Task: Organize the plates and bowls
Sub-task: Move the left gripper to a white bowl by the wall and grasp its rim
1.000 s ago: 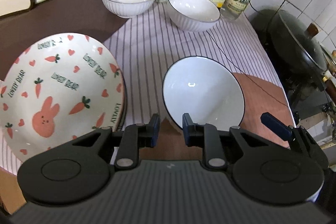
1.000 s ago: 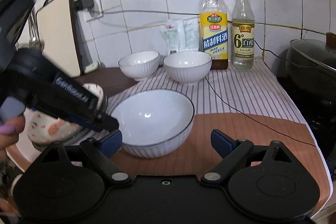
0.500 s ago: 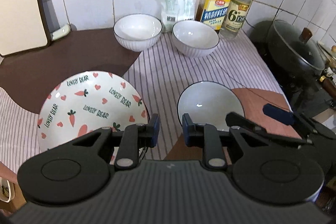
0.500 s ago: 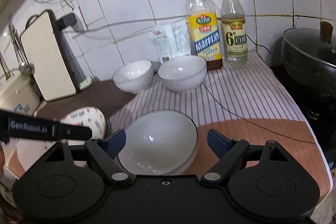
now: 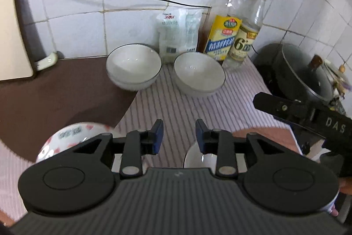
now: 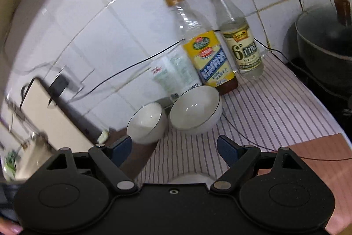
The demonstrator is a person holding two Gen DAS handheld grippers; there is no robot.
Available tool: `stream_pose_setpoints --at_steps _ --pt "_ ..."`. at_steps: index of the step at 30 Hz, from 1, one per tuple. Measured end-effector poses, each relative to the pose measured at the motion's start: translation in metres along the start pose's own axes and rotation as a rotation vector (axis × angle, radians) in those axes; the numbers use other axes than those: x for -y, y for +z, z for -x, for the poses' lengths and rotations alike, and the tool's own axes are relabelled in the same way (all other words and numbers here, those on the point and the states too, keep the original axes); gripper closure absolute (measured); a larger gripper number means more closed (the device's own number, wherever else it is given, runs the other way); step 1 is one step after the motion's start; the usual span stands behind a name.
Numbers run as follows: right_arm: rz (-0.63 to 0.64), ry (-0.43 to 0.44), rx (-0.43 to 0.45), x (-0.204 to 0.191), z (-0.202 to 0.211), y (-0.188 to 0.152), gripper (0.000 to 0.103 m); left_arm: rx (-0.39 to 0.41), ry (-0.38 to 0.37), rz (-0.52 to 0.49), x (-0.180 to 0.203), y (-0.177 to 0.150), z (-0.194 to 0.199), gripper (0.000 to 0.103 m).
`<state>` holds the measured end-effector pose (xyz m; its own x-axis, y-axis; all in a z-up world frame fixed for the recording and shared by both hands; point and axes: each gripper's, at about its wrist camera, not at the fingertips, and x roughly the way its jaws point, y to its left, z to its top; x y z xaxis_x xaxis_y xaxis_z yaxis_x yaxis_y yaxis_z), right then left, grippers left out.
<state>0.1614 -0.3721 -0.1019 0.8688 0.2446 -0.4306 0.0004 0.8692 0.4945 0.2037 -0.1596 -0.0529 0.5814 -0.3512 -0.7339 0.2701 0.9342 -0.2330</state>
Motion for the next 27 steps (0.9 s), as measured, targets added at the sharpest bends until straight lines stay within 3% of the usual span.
stream_pose_setpoints --at_steps 7,12,17,24,26,27 --pt "-0.222 -0.014 -0.043 0.042 -0.059 0.024 0.024 0.035 -0.011 0.018 0.002 0.033 -0.05 0.062" --pt "-0.319 -0.08 -0.091 0.059 -0.099 0.032 0.032 0.024 -0.006 0.041 0.005 0.053 -0.095 0.062" --pt "-0.312 -0.118 -0.118 0.058 -0.131 0.041 0.045 -0.02 0.036 0.047 0.004 0.063 -0.14 0.062" --pt "-0.23 -0.239 -0.149 0.048 -0.158 0.052 0.076 -0.071 0.043 0.039 -0.001 0.061 -0.17 0.062" --pt "-0.211 -0.259 -0.146 0.048 -0.16 0.051 0.084 -0.076 0.026 0.037 -0.001 0.06 -0.173 0.066" --pt "-0.21 -0.259 -0.145 0.049 -0.16 0.05 0.084 -0.079 0.006 0.041 -0.001 0.06 -0.174 0.075"
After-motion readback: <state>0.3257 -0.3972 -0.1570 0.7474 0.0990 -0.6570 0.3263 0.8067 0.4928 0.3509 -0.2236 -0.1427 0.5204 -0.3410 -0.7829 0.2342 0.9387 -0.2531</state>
